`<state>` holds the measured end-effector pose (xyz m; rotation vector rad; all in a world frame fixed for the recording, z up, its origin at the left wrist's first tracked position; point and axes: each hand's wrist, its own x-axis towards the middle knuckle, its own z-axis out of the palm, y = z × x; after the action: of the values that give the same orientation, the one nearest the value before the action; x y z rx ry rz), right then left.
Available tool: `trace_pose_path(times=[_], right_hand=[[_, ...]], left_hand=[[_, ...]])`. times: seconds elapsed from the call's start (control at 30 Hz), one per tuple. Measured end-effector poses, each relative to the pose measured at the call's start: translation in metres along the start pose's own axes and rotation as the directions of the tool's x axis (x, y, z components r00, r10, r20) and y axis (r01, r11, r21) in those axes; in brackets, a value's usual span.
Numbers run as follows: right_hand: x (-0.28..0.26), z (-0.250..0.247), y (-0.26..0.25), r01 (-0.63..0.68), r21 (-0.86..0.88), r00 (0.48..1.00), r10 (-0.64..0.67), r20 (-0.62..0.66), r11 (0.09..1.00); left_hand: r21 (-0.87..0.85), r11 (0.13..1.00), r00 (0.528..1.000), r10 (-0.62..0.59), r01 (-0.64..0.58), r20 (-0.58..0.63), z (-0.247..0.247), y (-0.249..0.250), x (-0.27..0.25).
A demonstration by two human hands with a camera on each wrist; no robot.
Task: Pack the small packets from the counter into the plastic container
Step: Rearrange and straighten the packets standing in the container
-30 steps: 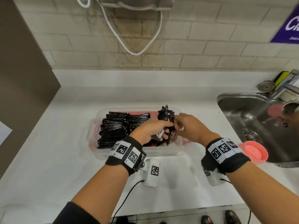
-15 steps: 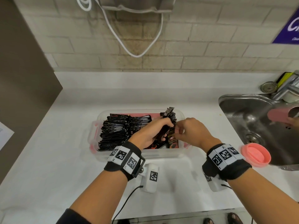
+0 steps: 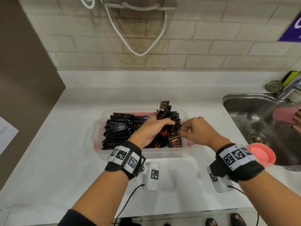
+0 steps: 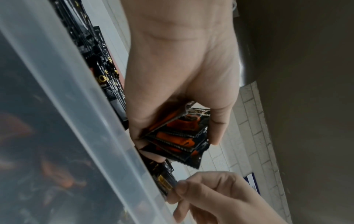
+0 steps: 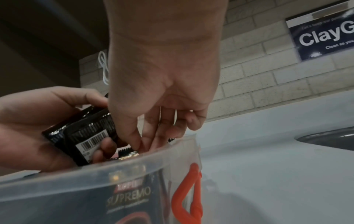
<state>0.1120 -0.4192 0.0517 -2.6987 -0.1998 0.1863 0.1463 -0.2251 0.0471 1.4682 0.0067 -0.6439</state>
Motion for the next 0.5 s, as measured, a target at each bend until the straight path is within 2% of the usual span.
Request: trace_pose_path(times=[0.13, 0.2, 0.27, 0.5], right_hand=[[-0.003, -0.007, -0.009, 0.022, 0.223, 0.997, -0.005, -0.077, 0.974], [-0.002, -0.01, -0.017, -0.005, 0.424, 0.996, 0.045, -0.083, 0.906], [-0.001, -0.012, -0.024, -0.043, 0.575, 0.997, 0.074, -0.031, 0.817], [0.001, -0.014, -0.025, -0.092, 0.754, 0.995, 0.039, 0.088, 0.651]], left_hand=[[-0.003, 1.0, 0.999, 0.023, -0.024, -0.038, -0.006, -0.003, 0.003], [0.034, 0.998, 0.998, 0.052, -0.05, -0.042, -0.007, -0.005, 0.004], [0.083, 0.993, 0.996, 0.083, -0.081, -0.026, -0.007, -0.006, 0.004], [0.172, 0.972, 0.987, 0.157, -0.162, 0.044, -0.006, -0.003, -0.004]])
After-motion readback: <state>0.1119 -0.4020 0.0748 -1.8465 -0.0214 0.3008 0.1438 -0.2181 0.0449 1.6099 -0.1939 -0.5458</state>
